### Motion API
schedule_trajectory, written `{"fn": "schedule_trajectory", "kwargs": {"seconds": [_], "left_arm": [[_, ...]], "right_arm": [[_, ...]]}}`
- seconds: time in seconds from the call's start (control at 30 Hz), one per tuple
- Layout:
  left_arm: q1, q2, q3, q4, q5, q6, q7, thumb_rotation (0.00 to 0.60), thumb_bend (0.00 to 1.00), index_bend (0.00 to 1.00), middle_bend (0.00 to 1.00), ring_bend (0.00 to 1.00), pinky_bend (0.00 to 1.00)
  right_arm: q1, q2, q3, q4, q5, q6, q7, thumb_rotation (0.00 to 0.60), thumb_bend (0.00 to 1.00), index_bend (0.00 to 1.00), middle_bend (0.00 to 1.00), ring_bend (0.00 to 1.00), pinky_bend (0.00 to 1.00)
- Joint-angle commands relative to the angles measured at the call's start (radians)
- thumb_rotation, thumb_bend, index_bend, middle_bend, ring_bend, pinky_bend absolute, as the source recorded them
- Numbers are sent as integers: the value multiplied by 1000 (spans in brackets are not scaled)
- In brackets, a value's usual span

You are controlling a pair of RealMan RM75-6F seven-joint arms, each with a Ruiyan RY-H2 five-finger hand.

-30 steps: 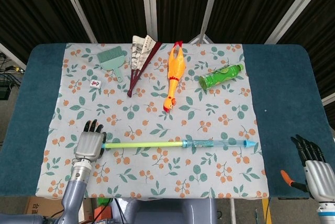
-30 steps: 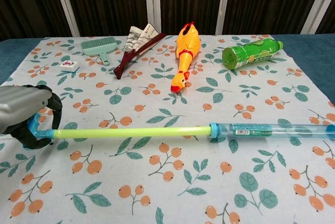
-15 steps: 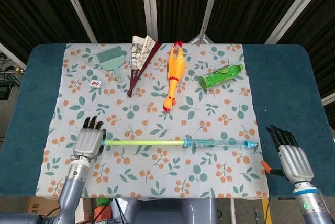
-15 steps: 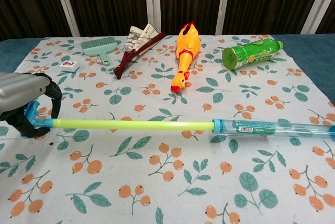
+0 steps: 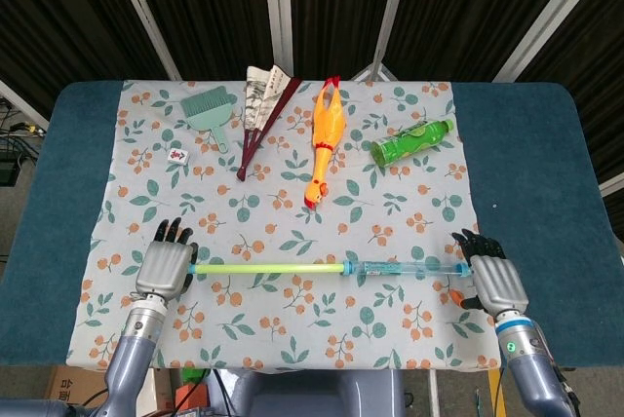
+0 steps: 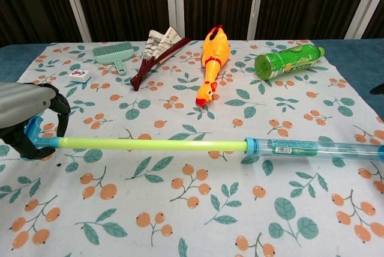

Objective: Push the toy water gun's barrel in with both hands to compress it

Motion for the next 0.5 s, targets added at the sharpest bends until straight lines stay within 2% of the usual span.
{"fn": "schedule_trajectory", "kwargs": {"seconds": [0.03, 0.17, 0.5], "left_arm": [[-5, 3, 1, -13, 4, 7, 8, 600, 472, 608, 179, 0, 26], [-10, 3, -3, -23, -2, 11, 14, 600, 473, 608, 179, 0, 26], [-21, 1, -2, -34, -11, 20, 20, 600, 474, 612, 179, 0, 26]], "right_arm": [[35, -54, 3, 47, 57, 2, -49, 600, 312, 216, 0, 0, 0], [50, -82, 1, 71, 94, 8, -65, 600, 314, 344, 0, 0, 0], [73, -124, -6, 129, 132, 9, -60, 600, 313, 342, 0, 0, 0]]}}
